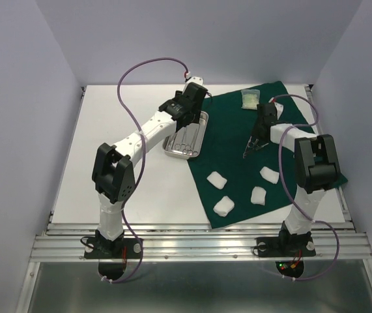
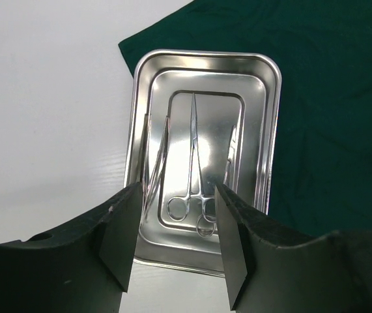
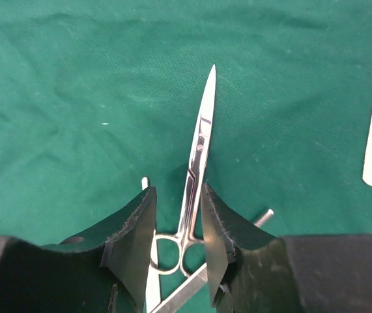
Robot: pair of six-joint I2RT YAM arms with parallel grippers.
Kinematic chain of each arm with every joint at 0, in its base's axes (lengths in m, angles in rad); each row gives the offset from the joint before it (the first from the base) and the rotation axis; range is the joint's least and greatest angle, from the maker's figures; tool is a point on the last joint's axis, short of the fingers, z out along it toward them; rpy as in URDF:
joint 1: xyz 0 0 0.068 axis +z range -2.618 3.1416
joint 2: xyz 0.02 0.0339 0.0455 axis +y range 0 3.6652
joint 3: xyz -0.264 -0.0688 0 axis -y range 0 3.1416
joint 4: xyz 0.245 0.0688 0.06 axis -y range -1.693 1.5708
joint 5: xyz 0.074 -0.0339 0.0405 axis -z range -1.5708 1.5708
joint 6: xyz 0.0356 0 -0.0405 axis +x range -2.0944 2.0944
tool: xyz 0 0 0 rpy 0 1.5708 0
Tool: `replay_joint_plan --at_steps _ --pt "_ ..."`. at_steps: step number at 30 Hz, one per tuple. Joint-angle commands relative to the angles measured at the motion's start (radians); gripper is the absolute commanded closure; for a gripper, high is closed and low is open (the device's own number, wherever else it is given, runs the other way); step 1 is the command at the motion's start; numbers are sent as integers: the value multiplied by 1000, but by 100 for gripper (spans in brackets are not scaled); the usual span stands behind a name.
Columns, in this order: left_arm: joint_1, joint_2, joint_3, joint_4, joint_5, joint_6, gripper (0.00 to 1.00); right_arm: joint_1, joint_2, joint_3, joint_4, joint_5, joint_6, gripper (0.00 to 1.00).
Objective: Prepare the surgical pack
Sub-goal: Pick up the medical item from the surgical kit.
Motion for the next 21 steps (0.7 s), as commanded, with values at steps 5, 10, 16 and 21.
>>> replay_joint_plan --at_steps 5,10,16,21 --pt "-5 -1 -6 0 -11 8 41 1 67 50 13 14 3 61" --pt "-5 8 -6 0 -11 5 42 1 91 39 13 21 11 60" --pt "-5 8 -6 0 -11 3 42 1 99 46 14 11 11 79" --pt "-5 5 -7 0 -11 2 42 1 46 50 15 11 5 97"
